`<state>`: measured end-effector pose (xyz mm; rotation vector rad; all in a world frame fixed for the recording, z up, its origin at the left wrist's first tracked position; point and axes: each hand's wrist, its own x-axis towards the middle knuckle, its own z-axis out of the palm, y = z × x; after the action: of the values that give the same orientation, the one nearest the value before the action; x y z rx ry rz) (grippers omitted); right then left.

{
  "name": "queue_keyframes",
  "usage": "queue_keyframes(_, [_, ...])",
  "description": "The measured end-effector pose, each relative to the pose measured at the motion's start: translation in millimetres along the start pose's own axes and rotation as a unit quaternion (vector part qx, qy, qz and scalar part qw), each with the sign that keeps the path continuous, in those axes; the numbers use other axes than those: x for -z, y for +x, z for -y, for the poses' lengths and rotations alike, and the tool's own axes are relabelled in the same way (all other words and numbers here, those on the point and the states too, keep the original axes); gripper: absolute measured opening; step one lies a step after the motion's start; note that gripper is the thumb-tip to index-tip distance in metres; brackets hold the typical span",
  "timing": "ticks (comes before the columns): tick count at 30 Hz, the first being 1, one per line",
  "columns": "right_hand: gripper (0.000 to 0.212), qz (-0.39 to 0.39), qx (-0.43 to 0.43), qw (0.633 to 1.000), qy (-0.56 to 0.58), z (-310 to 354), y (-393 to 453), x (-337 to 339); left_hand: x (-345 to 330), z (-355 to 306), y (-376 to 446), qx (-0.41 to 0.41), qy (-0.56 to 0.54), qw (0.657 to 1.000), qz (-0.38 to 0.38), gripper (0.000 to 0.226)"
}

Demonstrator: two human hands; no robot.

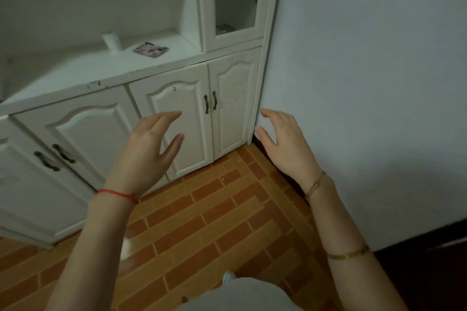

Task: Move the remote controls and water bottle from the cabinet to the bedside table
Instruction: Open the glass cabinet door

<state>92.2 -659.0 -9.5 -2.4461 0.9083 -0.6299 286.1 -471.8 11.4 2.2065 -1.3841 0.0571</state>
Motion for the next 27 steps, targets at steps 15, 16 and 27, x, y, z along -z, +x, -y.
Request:
queue_keyframes(15, [0.048, 0.027, 0.029, 0.999, 0.018, -55.1, 196.6, -50.9, -53.2, 58.2, 168.5, 0.035, 0.026, 0.999, -0.013, 0.047])
queue_keyframes(16, [0.048, 0.027, 0.029, 0.999, 0.019, -57.8, 209.2, -56.3, -56.9, 65.6, 181.4, 0.032, 0.026, 0.999, -0.012, 0.047])
queue_keyframes(27, [0.046, -0.002, 0.032, 0.999, 0.028, -60.4, 375.8, -87.2, -75.0, 133.2, 337.9, 0.016, -0.001, 0.999, -0.031, 0.047])
